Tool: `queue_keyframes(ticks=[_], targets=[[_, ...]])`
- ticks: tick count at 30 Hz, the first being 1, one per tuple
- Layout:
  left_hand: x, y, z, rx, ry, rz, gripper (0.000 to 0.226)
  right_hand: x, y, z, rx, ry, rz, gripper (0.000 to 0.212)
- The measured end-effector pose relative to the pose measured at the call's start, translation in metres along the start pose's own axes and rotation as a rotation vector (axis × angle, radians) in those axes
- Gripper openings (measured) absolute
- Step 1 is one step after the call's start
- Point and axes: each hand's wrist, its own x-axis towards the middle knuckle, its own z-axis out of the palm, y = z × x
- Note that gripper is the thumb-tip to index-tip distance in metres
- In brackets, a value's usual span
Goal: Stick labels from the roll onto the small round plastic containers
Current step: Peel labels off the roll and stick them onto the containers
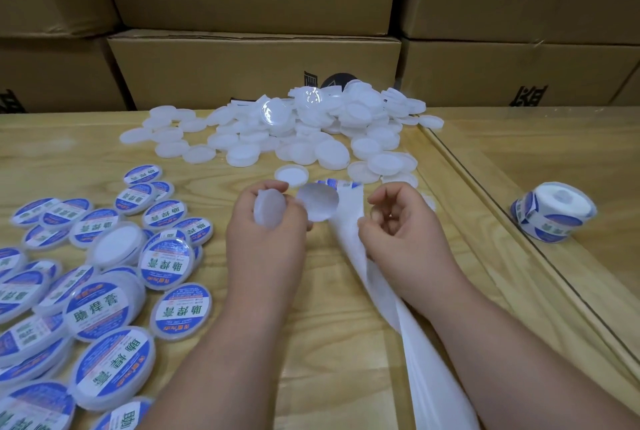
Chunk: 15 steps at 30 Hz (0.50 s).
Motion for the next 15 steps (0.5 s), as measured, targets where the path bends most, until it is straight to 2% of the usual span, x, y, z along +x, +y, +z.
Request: queue_keyframes(ticks=[6,12,15], targets=[[-0.0056,-0.002,0.0053,0.049,-0.233,-0.002,0.023,-0.0045,0.0006,0.0044,-0.118,-0.082,-0.074,0.022],[-0.0025,-0.002,0.0024,-0.015,-0.225,-0.031,0.024,-0.0051,-0.0012,0.0036,-0.062,-0.017,-0.083,0.018],[-0.003,-0.0011,0.0023,-0.031,-0.243,-0.027,0.023,-0.0031,-0.0022,0.0014,-0.023,0.04,-0.082,0.023]])
